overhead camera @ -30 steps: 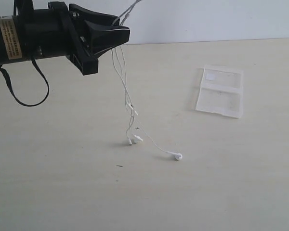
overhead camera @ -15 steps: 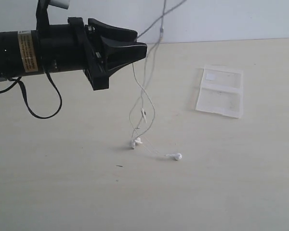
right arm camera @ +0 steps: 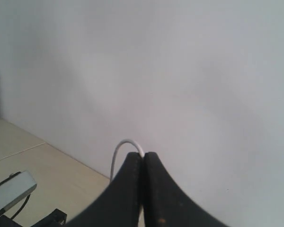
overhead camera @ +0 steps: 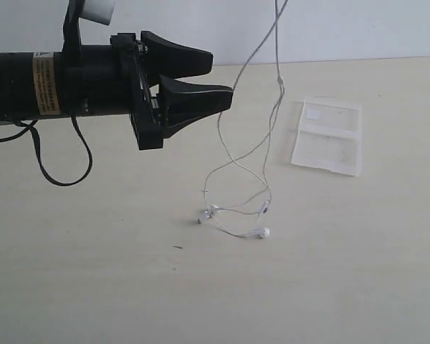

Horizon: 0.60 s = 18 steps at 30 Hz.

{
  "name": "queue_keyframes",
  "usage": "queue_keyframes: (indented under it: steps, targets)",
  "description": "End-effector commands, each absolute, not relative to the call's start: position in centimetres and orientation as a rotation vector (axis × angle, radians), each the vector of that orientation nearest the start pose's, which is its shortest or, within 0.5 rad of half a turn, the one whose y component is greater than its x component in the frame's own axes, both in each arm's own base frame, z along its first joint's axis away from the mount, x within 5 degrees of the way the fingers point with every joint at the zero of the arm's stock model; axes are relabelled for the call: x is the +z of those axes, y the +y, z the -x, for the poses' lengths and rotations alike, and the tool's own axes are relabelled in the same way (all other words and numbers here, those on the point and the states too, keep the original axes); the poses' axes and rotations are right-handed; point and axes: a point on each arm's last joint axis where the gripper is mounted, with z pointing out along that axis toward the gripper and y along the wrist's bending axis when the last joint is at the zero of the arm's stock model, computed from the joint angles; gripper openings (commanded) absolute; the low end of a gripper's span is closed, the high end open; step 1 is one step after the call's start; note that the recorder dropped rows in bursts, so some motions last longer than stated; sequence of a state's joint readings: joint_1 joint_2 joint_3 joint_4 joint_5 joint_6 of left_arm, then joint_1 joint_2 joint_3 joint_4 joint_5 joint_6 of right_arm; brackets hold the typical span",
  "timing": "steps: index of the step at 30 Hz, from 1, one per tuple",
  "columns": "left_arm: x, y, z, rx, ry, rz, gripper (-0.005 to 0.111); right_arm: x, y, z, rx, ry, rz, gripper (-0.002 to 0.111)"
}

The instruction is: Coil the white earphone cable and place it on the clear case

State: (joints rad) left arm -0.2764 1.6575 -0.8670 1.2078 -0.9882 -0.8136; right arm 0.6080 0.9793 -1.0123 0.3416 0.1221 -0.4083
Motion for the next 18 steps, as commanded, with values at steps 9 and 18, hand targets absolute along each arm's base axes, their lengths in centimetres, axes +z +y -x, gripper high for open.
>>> queue_keyframes:
  steps: [9, 18]
  targets:
    - [22.2, -18.5, -28.9, -0.904, 1.476, -1.024, 0.081, 42.0, 13.6, -19.5, 0.429, 1.505, 0.542, 0.0]
    - [22.1, -19.4, -28.7, -0.893, 1.489, -0.997, 0.082, 42.0, 13.6, -19.5, 0.429, 1.5, 0.54, 0.0]
